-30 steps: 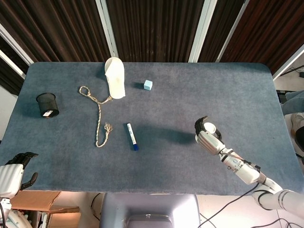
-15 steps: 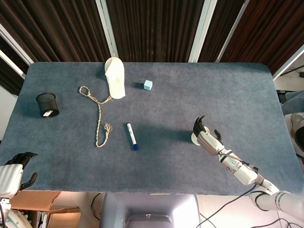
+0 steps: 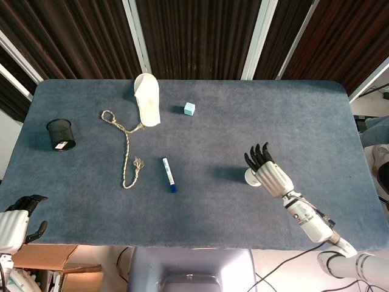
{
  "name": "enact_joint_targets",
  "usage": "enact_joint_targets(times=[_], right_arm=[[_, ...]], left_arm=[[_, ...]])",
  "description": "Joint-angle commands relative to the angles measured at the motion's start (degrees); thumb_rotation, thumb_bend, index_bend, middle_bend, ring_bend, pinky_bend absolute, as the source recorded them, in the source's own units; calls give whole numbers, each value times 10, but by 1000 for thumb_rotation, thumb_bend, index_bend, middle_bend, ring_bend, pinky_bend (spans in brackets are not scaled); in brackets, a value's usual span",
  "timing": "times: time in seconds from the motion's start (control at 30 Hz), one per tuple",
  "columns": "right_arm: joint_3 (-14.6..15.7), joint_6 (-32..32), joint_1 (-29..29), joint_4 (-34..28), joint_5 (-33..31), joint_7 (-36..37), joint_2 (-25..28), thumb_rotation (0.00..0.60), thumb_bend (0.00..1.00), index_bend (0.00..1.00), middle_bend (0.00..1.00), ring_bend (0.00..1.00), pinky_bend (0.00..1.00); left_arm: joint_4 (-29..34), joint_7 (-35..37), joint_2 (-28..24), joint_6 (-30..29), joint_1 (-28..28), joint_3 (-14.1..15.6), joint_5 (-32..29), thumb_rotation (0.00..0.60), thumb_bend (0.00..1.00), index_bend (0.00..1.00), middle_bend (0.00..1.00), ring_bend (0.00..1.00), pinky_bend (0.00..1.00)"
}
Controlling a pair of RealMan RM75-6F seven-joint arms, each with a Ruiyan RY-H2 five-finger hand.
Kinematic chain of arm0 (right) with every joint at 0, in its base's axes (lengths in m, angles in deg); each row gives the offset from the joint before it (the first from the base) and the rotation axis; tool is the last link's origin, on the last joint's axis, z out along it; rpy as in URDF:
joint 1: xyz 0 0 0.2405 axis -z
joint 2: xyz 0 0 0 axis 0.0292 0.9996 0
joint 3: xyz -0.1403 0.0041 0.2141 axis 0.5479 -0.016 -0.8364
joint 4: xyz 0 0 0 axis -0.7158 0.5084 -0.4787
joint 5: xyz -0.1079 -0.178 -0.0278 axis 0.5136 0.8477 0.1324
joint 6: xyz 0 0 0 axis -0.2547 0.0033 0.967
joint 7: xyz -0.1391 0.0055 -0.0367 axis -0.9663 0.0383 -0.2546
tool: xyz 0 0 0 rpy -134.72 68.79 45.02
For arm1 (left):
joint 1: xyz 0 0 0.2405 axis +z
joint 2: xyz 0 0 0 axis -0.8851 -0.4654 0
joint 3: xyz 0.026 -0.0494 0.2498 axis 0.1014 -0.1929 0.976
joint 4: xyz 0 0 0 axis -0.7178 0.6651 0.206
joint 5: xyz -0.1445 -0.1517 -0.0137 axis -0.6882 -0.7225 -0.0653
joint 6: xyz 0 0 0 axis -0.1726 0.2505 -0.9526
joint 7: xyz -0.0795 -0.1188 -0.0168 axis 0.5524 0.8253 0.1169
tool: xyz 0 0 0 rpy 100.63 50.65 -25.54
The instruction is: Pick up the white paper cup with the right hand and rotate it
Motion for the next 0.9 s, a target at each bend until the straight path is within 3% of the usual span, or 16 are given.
enact_joint_targets(times=[0.03, 0.2, 0.4, 0.63, 0.9], right_arm=[[-32, -20, 46, -131, -88, 145, 64, 600, 118, 118, 171, 113, 261], [-45, -8, 93, -251, -172, 335, 155, 600, 103, 63, 106, 36, 119], [-42, -8, 140, -278, -213, 496, 217, 600, 104, 1, 13, 0, 64], [-42, -84, 178, -232, -202, 539, 183, 600, 108, 0, 0, 0, 52], [-43, -98, 184, -223, -185, 561, 175, 600, 107, 0, 0, 0, 52]], left_arm=[[0, -2, 1, -1, 0, 0, 1, 600, 351, 277, 225, 200, 388], [1, -7, 3, 0, -1, 1, 3, 600, 351, 275, 226, 201, 388], [0, -13, 6, -4, 0, 0, 2, 600, 351, 267, 226, 201, 388], [-1, -19, 8, -3, 0, 0, 2, 600, 351, 266, 225, 201, 388], [0, -20, 9, -4, 0, 0, 1, 600, 351, 265, 226, 201, 388]])
